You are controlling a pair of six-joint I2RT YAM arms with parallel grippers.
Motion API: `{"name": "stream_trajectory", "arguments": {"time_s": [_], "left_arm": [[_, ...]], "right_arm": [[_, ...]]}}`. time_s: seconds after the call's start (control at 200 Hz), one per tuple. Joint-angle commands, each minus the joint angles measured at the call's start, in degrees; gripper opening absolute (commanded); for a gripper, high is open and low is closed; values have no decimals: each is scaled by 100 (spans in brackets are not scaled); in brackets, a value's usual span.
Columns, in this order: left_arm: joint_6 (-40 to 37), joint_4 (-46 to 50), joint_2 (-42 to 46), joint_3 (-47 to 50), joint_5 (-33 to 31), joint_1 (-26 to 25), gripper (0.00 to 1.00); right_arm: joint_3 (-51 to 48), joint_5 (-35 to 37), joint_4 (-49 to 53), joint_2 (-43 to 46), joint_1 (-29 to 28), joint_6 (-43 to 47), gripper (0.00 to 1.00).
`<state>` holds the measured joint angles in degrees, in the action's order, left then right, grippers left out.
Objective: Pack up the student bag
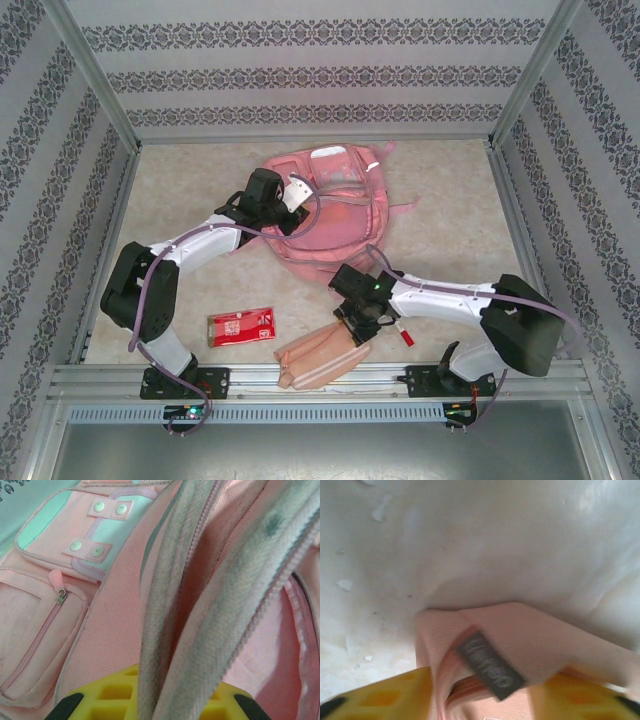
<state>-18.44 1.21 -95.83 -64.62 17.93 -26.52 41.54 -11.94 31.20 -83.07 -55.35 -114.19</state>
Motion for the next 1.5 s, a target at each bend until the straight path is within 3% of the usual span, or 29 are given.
{"name": "stream_trajectory", "arguments": {"time_s": [0.0, 0.105, 0.385, 0.66, 0.864, 0.949, 1.144, 1.279, 1.344, 1.384, 1.449, 1.494], "left_arm": [[86, -275, 366, -207, 290, -54, 3], [192, -147, 454, -374, 222, -41, 3], [-177, -25, 673, -688, -57, 14, 3], [-283, -97, 736, -684, -4, 97, 3], [-89, -253, 846, -629, 44, 99, 3], [-206, -343, 968, -579, 79, 101, 3], [-367, -535, 1067, -576, 328, 96, 2], [-340, -513, 971, -653, 489, 97, 1], [-277, -561, 951, -644, 546, 98, 1], [-229, -580, 941, -640, 570, 96, 1], [-162, -580, 932, -636, 572, 107, 1], [-142, -555, 928, -631, 562, 99, 1]], "right_arm": [[115, 174, -35, -110, 16, -2, 28], [336, 528, 324, 294, -36, 45, 0], [864, 1343, 262, 1316, 112, -5, 0], [1630, 1115, -480, 1196, 1203, 491, 0], [1906, 839, -737, 551, 2264, 768, 0], [1968, 817, -1276, 115, 2611, 793, 0], [2410, 685, -2480, -1040, 2998, 637, 0], [2958, 823, -2728, -1796, 3056, 690, 0], [3043, 1005, -3005, -2018, 3107, 1034, 5], [3055, 1050, -3044, -2064, 3142, 1152, 13], [2907, 994, -3318, -1989, 3171, 1314, 49], [2790, 904, -3349, -1848, 3170, 1467, 60]]}}
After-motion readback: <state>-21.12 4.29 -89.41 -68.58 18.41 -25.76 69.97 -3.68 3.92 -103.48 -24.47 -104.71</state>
